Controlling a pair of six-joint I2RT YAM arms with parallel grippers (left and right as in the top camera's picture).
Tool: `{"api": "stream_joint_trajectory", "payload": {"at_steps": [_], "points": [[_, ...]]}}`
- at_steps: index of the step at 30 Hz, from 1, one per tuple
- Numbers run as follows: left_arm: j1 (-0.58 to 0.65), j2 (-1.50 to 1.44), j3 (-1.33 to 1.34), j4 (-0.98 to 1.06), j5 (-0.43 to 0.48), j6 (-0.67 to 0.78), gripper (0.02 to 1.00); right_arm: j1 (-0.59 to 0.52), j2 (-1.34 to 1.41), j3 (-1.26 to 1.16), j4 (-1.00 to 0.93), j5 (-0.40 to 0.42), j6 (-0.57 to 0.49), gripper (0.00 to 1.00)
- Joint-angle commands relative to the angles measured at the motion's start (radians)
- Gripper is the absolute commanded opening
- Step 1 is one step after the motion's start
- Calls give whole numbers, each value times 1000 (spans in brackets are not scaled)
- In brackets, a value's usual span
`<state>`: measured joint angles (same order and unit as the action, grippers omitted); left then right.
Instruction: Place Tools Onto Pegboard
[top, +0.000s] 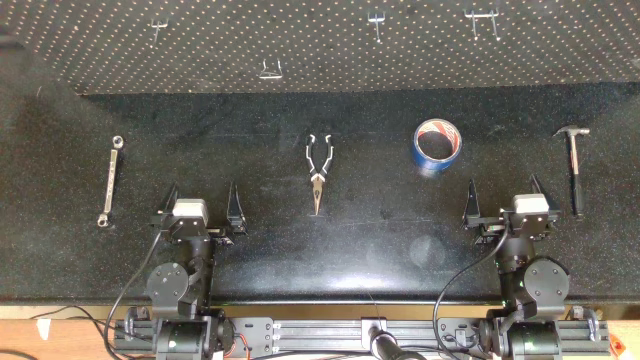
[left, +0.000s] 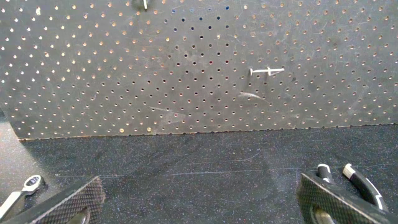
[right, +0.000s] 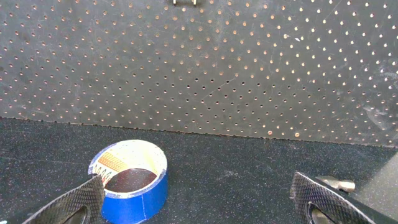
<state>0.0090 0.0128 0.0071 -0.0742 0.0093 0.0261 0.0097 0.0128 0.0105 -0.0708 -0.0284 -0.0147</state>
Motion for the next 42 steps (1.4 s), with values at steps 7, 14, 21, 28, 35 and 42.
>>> {"api": "stream_joint_trajectory", "payload": {"at_steps": [7, 14, 21, 28, 35, 42], "points": [[4, -9, -2, -8, 18, 5, 996, 7, -12, -6, 0, -9, -13, 976], [4, -9, -2, -7, 18, 5, 996, 7, -12, -6, 1, -9, -13, 976], [3, 39, 5, -2, 29, 16, 996, 7, -12, -6, 1, -9, -13, 976], [4, 566, 321, -114, 19, 47, 993, 7, -12, -6, 0, -9, -13, 976], [40, 1009, 850, -692, -49, 47, 996, 7, -12, -6, 1, -9, -13, 976], [232, 1260, 1158, -982, -112, 97, 993, 7, -12, -6, 0, -9, -13, 976]]}}
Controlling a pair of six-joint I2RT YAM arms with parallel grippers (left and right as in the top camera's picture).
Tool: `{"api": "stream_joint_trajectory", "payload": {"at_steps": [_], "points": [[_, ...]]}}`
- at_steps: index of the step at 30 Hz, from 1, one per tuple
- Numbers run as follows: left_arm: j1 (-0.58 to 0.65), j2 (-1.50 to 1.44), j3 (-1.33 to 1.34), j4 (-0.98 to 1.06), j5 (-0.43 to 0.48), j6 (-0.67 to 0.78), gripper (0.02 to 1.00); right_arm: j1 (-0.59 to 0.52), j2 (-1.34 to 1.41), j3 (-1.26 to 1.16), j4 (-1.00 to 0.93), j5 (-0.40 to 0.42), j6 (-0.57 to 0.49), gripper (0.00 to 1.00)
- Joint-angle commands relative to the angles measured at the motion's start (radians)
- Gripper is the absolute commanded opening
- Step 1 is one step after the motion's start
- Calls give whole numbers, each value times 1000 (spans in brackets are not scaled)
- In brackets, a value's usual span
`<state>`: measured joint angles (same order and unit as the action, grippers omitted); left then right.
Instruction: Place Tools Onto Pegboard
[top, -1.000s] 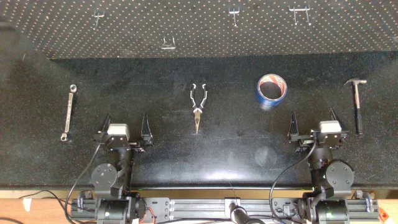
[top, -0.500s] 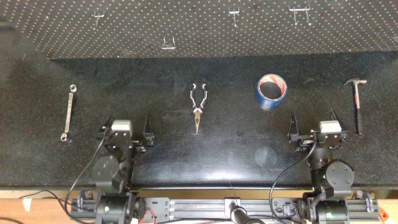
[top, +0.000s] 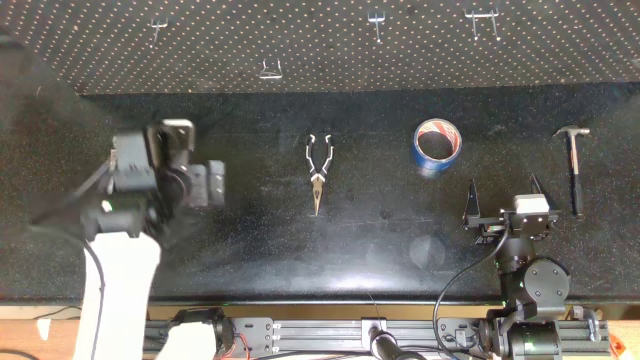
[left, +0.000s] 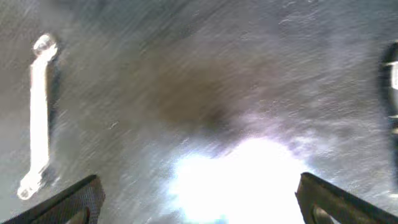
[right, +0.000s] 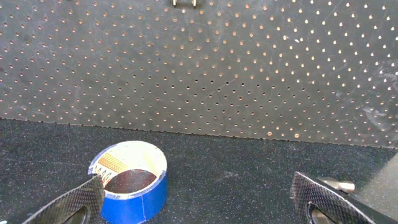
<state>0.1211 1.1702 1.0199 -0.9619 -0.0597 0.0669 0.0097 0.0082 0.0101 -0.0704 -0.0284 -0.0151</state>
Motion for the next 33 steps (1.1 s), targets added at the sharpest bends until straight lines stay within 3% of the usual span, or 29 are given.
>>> {"api": "stream_joint_trajectory", "payload": {"at_steps": [1, 4, 9, 12, 17, 26, 33], "points": [[166, 119, 162, -115, 6, 120, 993, 7, -7, -6, 0, -9, -13, 976], [345, 137, 169, -158, 122, 294, 993, 7, -7, -6, 0, -9, -13, 976], [692, 178, 169, -161, 154, 556, 993, 7, -7, -6, 0, -9, -13, 976], [788, 223, 169, -151, 156, 627, 993, 7, -7, -6, 0, -9, -13, 976], [784, 362, 174, -95, 139, 626, 993, 7, -7, -6, 0, -9, -13, 976], [618, 618, 320, -46, 121, 539, 996, 7, -7, -6, 0, -9, -13, 976], [597, 709, 451, -43, 86, 544, 991, 7, -7, -6, 0, -9, -13, 976]]}}
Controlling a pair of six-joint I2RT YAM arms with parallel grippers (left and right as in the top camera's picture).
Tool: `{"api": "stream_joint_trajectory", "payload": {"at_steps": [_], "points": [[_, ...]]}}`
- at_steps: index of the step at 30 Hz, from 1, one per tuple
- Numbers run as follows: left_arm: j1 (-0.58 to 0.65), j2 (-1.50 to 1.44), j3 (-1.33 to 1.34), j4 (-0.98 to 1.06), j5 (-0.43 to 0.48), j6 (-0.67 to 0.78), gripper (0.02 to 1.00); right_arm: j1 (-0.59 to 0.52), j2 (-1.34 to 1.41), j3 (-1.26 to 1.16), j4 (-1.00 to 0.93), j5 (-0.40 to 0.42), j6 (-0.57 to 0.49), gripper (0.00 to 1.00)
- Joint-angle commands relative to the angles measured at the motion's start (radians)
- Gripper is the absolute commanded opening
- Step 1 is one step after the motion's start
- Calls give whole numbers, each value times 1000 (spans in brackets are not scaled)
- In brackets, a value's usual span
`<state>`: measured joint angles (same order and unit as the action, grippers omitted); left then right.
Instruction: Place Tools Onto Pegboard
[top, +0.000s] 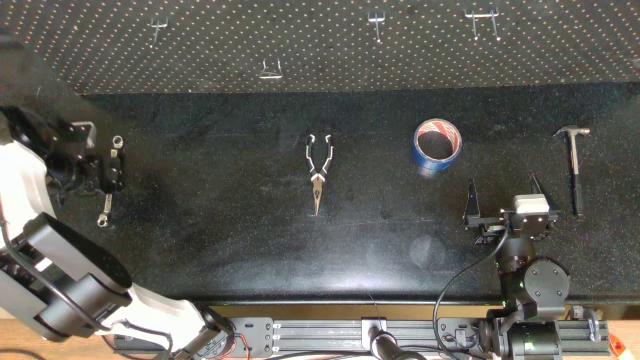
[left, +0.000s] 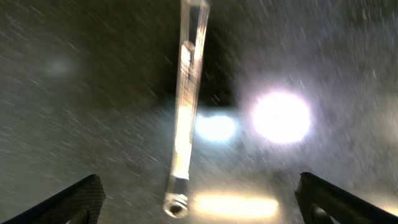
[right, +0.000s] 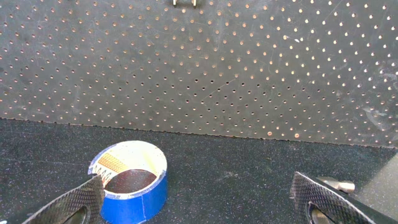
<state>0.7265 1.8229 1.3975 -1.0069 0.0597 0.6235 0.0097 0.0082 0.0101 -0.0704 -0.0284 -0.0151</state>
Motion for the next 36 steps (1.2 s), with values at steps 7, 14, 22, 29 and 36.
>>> {"api": "stream_joint_trajectory", "payload": {"at_steps": [7, 14, 22, 29, 36], "points": [[-29, 155, 92, 8, -56, -2, 993, 7, -7, -6, 0, -9, -13, 976], [-29, 208, 92, 26, -57, 28, 993, 7, -7, -6, 0, -9, -13, 976], [-29, 246, 92, 32, -74, 49, 993, 7, -7, -6, 0, -9, -13, 976], [-29, 248, 92, 43, -68, 65, 993, 7, -7, -6, 0, -9, -13, 976], [-28, 248, 92, 53, -15, 11, 993, 7, -7, -6, 0, -9, -13, 976]]}}
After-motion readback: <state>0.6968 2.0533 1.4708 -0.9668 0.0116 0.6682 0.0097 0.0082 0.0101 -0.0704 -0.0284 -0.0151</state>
